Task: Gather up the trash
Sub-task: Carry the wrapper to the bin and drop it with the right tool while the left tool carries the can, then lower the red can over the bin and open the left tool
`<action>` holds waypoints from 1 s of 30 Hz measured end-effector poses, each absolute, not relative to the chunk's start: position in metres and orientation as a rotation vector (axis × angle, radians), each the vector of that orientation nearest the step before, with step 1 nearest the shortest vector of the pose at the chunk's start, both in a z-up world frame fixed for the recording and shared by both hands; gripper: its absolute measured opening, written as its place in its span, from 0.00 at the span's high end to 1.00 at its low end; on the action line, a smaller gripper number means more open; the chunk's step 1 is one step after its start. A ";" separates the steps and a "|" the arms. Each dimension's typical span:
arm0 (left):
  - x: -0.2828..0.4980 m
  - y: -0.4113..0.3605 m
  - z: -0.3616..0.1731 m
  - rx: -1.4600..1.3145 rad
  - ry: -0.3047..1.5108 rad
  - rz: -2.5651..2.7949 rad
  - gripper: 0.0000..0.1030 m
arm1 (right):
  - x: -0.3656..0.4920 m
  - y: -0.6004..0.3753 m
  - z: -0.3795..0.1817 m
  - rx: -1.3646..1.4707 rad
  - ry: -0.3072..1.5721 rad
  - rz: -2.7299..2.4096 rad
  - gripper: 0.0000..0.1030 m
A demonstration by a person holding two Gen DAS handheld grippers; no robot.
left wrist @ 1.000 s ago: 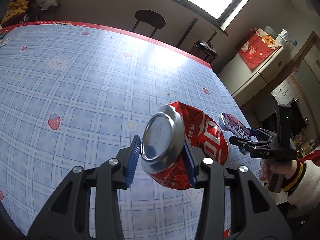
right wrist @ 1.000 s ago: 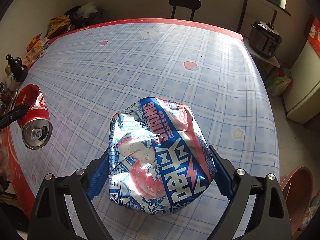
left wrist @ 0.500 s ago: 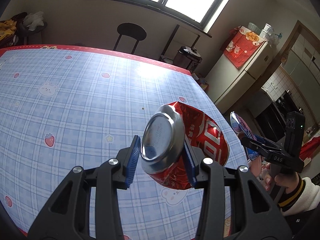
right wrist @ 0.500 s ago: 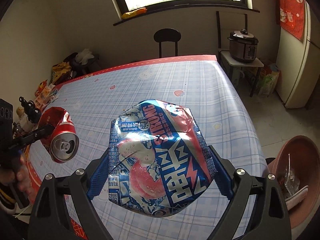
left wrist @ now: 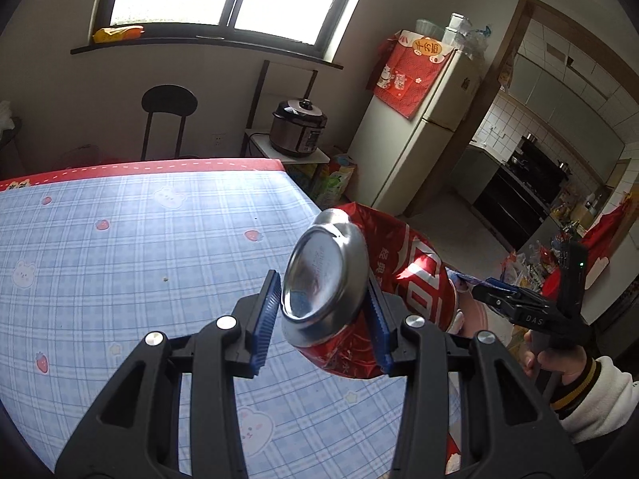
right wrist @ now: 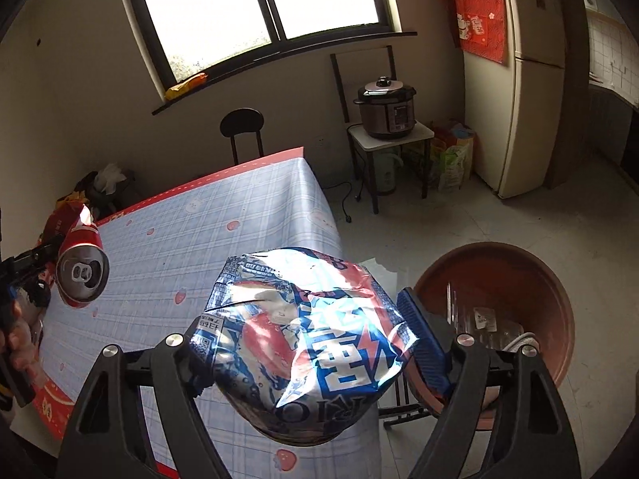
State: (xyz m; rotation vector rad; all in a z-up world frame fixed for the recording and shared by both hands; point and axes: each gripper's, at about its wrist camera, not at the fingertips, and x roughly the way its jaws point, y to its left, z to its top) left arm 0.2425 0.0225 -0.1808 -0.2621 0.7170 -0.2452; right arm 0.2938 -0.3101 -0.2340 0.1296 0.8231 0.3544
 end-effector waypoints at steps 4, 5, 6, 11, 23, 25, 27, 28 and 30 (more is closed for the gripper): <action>0.254 -0.006 -0.178 -0.271 0.710 -0.276 0.59 | 0.299 -0.331 -0.239 0.144 0.811 0.342 0.24; 0.256 -0.014 -0.178 -0.261 0.711 -0.281 0.58 | 0.300 -0.336 -0.238 0.147 0.803 0.338 0.24; 0.257 -0.021 -0.178 -0.252 0.714 -0.286 0.58 | 0.301 -0.340 -0.237 0.150 0.797 0.334 0.24; 0.263 -0.040 -0.178 -0.244 0.712 -0.297 0.58 | 0.308 -0.364 -0.236 0.150 0.787 0.280 0.24; 0.278 -0.077 -0.178 -0.205 0.712 -0.331 0.58 | 0.340 -0.438 -0.228 0.247 0.770 0.172 0.05; 0.283 -0.084 -0.180 -0.190 0.715 -0.347 0.58 | 0.342 -0.442 -0.224 0.249 0.768 0.166 0.05; 0.285 -0.093 -0.180 -0.177 0.719 -0.362 0.58 | 0.337 -0.445 -0.218 0.246 0.753 0.160 0.05; 0.286 -0.097 -0.181 -0.171 0.720 -0.369 0.58 | 0.335 -0.447 -0.216 0.246 0.745 0.155 0.05; 0.289 -0.106 -0.181 -0.159 0.721 -0.384 0.58 | 0.327 -0.451 -0.212 0.244 0.732 0.134 0.05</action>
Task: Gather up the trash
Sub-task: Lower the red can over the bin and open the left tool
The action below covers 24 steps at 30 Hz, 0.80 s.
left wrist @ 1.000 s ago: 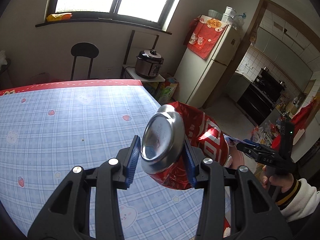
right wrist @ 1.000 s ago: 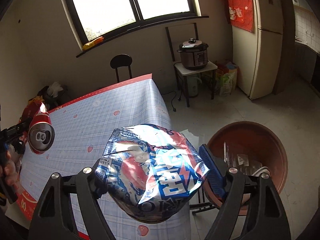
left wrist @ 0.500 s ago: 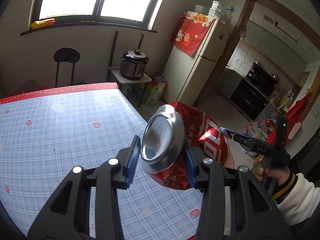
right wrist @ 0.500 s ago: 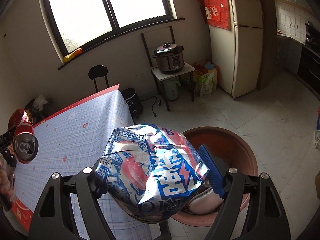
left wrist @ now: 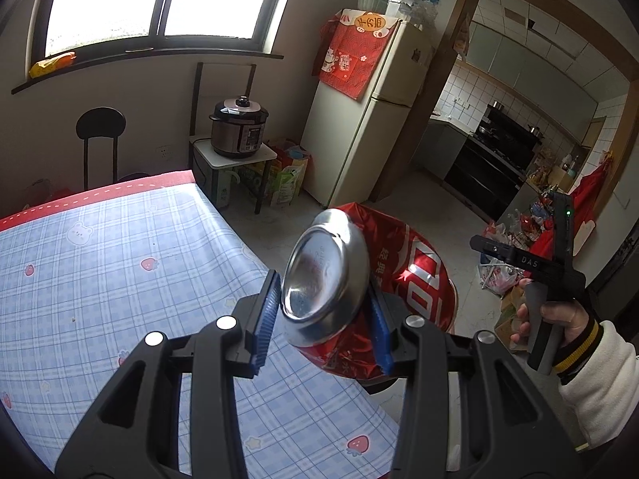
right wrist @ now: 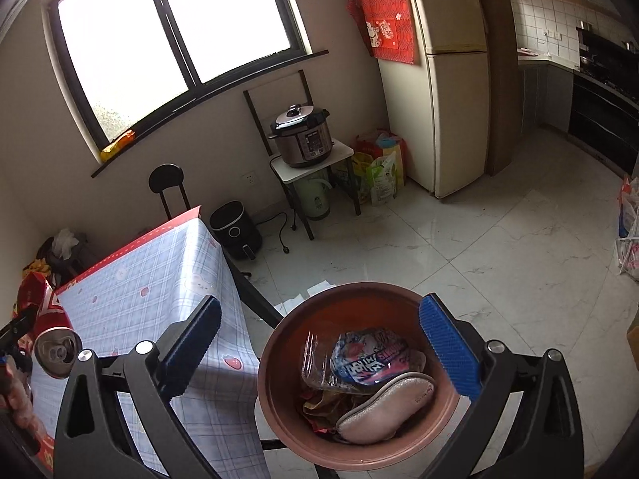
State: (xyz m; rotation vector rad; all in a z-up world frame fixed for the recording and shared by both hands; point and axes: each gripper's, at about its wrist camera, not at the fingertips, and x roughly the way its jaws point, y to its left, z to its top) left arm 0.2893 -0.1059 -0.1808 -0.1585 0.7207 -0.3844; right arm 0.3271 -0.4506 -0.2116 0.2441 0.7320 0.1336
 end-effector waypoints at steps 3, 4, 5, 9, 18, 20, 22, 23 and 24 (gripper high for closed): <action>0.295 -0.120 -0.179 -0.142 0.719 -0.409 0.58 | 0.313 -0.453 -0.205 0.222 0.732 0.094 0.05; 0.297 -0.126 -0.179 -0.136 0.717 -0.417 0.58 | 0.308 -0.455 -0.203 0.216 0.729 0.086 0.05; 0.299 -0.131 -0.178 -0.128 0.716 -0.425 0.58 | 0.302 -0.458 -0.201 0.213 0.725 0.080 0.05; 0.309 -0.156 -0.177 -0.093 0.717 -0.462 0.58 | 0.281 -0.469 -0.193 0.211 0.712 0.056 0.05; 0.329 -0.231 -0.175 0.007 0.714 -0.550 0.58 | 0.250 -0.504 -0.179 0.215 0.688 -0.040 0.05; 0.335 -0.248 -0.177 0.030 0.715 -0.567 0.58 | 0.246 -0.511 -0.180 0.223 0.686 -0.059 0.05; 0.343 -0.262 -0.177 0.043 0.718 -0.584 0.58 | 0.243 -0.519 -0.181 0.233 0.686 -0.076 0.05; 0.345 -0.269 -0.177 0.047 0.719 -0.591 0.58 | 0.241 -0.523 -0.182 0.237 0.687 -0.083 0.05; 0.346 -0.275 -0.176 0.050 0.716 -0.598 0.57 | 0.239 -0.526 -0.183 0.241 0.688 -0.090 0.05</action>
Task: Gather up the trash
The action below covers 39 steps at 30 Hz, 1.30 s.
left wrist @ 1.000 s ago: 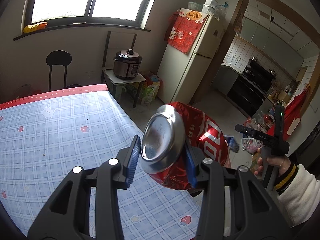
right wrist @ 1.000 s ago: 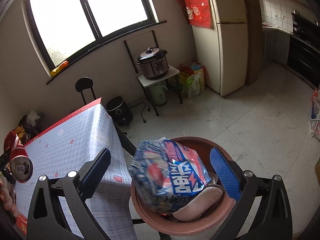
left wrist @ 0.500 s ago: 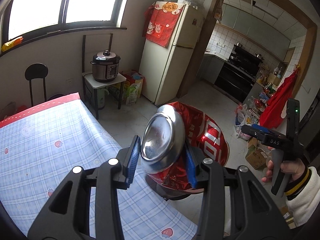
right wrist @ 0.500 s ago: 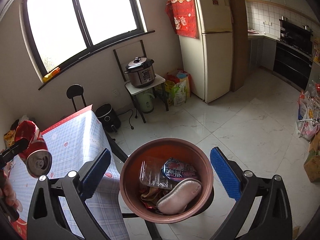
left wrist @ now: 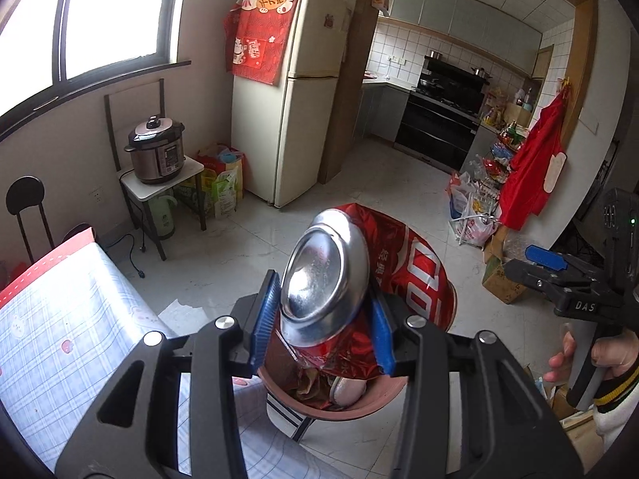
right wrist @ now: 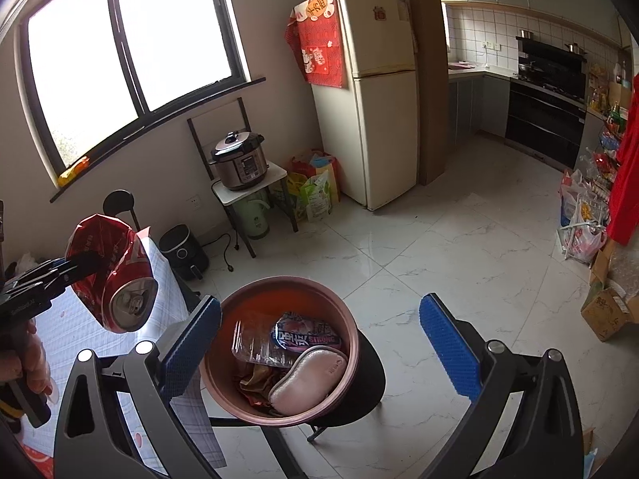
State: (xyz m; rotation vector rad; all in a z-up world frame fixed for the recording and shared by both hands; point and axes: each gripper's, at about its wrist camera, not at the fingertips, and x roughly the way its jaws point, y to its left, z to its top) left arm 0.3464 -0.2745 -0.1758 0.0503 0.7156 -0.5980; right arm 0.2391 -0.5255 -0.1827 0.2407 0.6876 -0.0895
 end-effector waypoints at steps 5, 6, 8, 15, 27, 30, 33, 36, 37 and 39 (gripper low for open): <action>0.350 -0.292 -0.167 0.035 0.685 -0.644 0.40 | 0.233 -0.535 -0.185 0.248 0.690 -0.116 0.05; 0.349 -0.293 -0.164 0.030 0.678 -0.651 0.39 | 0.233 -0.535 -0.185 0.251 0.690 -0.118 0.05; 0.347 -0.293 -0.162 0.030 0.673 -0.652 0.30 | 0.232 -0.534 -0.185 0.253 0.692 -0.119 0.05; 0.332 -0.268 -0.150 0.034 0.663 -0.599 0.21 | 0.234 -0.521 -0.177 0.263 0.703 -0.102 0.05; 0.273 -0.180 -0.104 0.089 0.593 -0.448 0.06 | 0.200 -0.434 -0.117 0.180 0.650 -0.088 0.05; 0.258 -0.154 -0.093 0.074 0.580 -0.411 0.06 | 0.186 -0.409 -0.098 0.149 0.625 -0.091 0.05; 0.241 -0.127 -0.081 0.066 0.566 -0.383 0.06 | 0.172 -0.389 -0.082 0.140 0.602 -0.092 0.05; 0.221 -0.103 -0.069 0.065 0.536 -0.359 0.06 | 0.159 -0.368 -0.069 0.136 0.585 -0.090 0.05; 0.215 -0.095 -0.065 0.065 0.526 -0.348 0.06 | 0.154 -0.361 -0.065 0.131 0.579 -0.089 0.05; 0.203 -0.079 -0.058 0.067 0.510 -0.329 0.06 | 0.146 -0.346 -0.057 0.120 0.567 -0.081 0.05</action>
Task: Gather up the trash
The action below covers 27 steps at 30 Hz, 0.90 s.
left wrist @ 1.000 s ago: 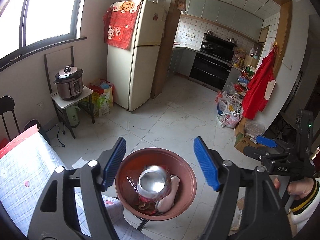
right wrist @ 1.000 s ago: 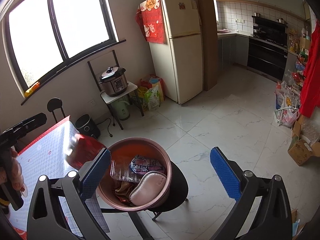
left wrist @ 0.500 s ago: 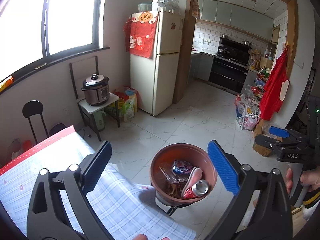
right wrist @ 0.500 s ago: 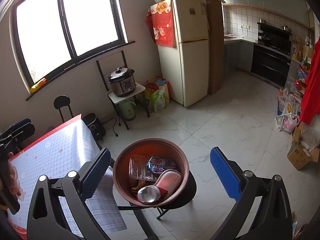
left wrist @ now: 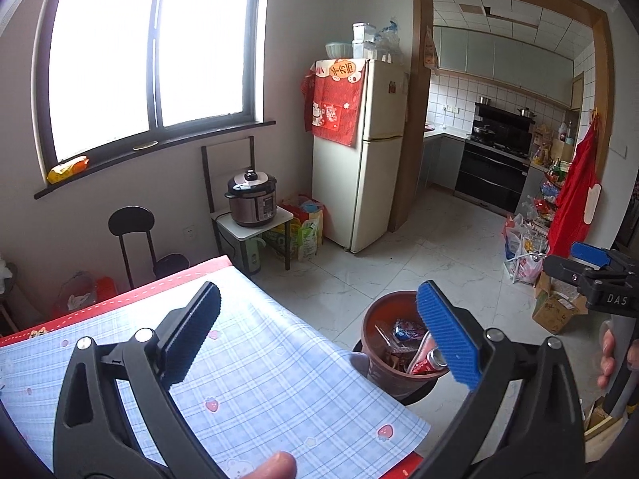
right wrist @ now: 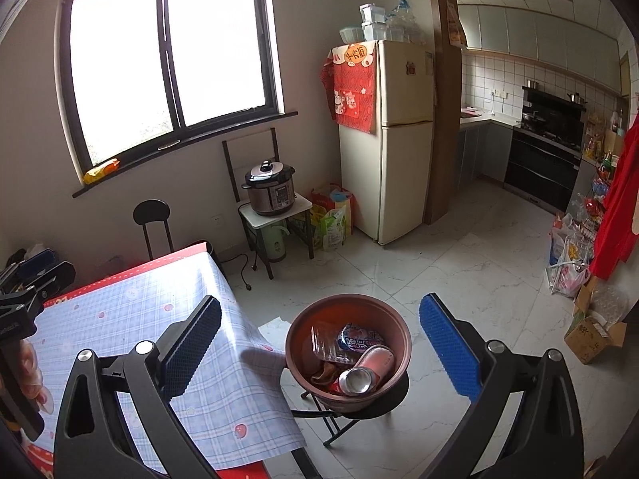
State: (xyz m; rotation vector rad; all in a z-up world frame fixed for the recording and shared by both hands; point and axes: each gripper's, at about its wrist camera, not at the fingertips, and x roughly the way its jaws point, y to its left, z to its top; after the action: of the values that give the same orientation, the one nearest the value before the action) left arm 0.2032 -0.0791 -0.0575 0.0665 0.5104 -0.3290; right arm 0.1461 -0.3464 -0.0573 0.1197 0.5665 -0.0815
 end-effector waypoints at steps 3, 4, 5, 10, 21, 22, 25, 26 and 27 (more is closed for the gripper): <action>0.184 -0.056 -0.049 0.067 0.494 -0.311 0.06 | 0.135 -0.327 -0.048 0.110 0.549 -0.078 0.05; 0.180 -0.049 -0.045 0.061 0.493 -0.309 0.06 | 0.132 -0.321 -0.046 0.110 0.545 -0.076 0.05; 0.174 -0.042 -0.042 0.054 0.491 -0.306 0.06 | 0.128 -0.315 -0.045 0.110 0.541 -0.074 0.05; 0.153 -0.008 -0.034 0.024 0.481 -0.280 0.06 | 0.115 -0.290 -0.042 0.110 0.537 -0.064 0.05; 0.126 0.031 -0.039 0.029 0.488 -0.228 0.06 | 0.105 -0.261 -0.049 0.115 0.555 -0.068 0.05; 0.127 0.031 -0.038 0.027 0.490 -0.227 0.06 | 0.105 -0.259 -0.048 0.113 0.556 -0.067 0.05; 0.125 0.035 -0.038 0.026 0.486 -0.222 0.06 | 0.105 -0.254 -0.048 0.106 0.557 -0.068 0.05; 0.125 0.035 -0.037 0.025 0.484 -0.221 0.06 | 0.105 -0.253 -0.048 0.104 0.557 -0.067 0.05; 0.125 0.036 -0.037 0.024 0.484 -0.220 0.06 | 0.105 -0.252 -0.048 0.102 0.557 -0.067 0.05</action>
State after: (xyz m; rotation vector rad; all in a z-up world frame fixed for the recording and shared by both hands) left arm 0.1252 0.0358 -0.0366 0.0245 0.4835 -0.2198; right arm 0.1052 -0.2522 -0.0478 0.1017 0.5572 -0.0670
